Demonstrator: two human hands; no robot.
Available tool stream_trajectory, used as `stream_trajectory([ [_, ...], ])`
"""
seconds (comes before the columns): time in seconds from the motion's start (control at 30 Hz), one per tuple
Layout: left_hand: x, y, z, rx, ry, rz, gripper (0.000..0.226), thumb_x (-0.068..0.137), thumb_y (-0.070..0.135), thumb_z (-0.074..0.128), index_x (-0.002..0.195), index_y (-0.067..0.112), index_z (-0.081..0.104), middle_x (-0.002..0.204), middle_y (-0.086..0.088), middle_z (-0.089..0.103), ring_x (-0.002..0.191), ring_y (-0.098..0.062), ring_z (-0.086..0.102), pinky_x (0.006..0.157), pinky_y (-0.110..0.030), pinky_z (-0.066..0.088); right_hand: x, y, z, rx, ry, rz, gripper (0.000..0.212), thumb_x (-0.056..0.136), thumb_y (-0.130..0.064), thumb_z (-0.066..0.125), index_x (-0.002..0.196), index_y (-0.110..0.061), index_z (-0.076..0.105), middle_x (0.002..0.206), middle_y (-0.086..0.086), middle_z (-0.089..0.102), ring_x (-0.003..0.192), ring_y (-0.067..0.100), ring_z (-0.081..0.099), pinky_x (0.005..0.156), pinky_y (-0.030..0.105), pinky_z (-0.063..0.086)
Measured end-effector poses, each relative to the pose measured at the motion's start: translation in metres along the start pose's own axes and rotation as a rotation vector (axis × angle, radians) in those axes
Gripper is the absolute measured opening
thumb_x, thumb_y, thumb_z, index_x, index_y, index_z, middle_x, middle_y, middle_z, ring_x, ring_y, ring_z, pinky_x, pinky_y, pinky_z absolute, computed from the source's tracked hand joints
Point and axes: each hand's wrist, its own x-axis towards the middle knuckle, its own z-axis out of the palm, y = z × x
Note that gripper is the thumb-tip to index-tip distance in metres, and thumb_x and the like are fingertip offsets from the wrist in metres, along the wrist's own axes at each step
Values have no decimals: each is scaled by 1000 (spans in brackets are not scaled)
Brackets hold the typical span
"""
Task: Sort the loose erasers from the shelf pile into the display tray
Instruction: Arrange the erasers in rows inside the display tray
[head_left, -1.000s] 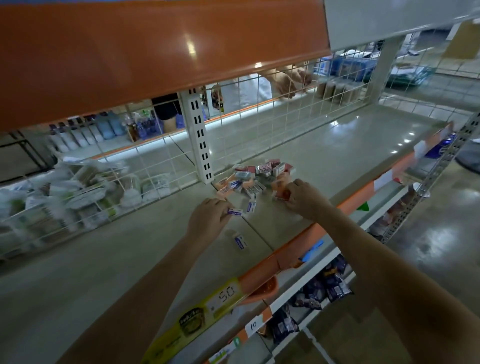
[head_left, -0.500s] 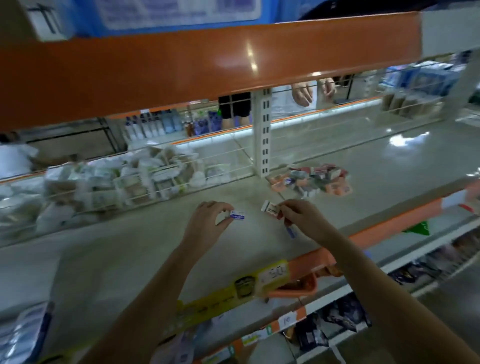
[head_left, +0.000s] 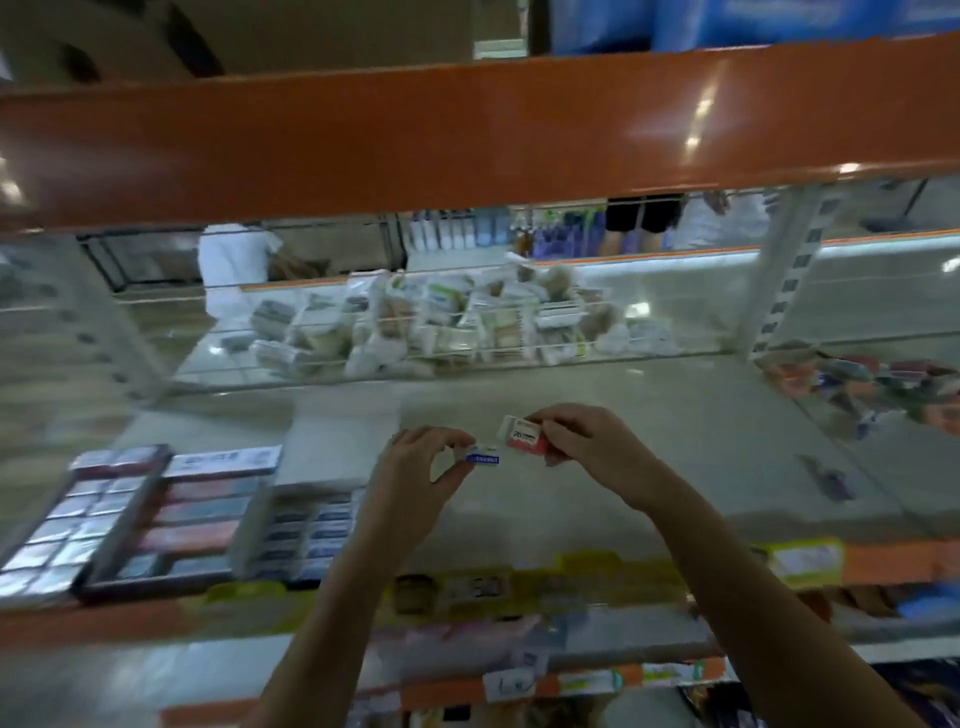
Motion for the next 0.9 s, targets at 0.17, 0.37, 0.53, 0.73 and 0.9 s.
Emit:
stream_trajectory([
  [0.17,-20,-58,-63,36,26,-74,20,81,17,71,100,22,70,95,10,63,92,-10,53,79,-22,38,28,-37,72,47,-102,-12,22,94,-5,49,108,-12,65,87,1,66,72,8,63,72,19,55],
  [0.37,-40,-118,-123,79,42,-138,22,83,20,69,104,23,68,98,12,60,94,-10,53,77,-23,39,55,-81,140,92,-215,-57,22,93,-1,52,108,-12,64,89,4,68,77,15,66,79,24,56],
  [0.53,-56,-174,-166,134,85,-187,22,77,16,74,99,18,71,97,-1,69,98,-21,60,75,-27,41,80,-111,197,23,-316,-107,22,92,-6,54,109,-16,65,94,1,69,84,12,69,81,25,56],
  [0.73,-80,-225,-207,140,179,-328,22,76,15,75,96,21,70,99,4,67,86,-19,62,69,-31,49,107,-141,267,-69,-398,-140,19,92,-12,57,108,-14,66,96,4,70,89,16,68,81,24,54],
  [0.9,-93,-253,-217,149,228,-451,22,78,18,73,100,21,71,99,2,66,86,-19,61,67,-27,41,127,-157,315,-199,-423,-148,20,90,-17,60,109,-12,66,95,-2,67,74,0,60,63,5,45],
])
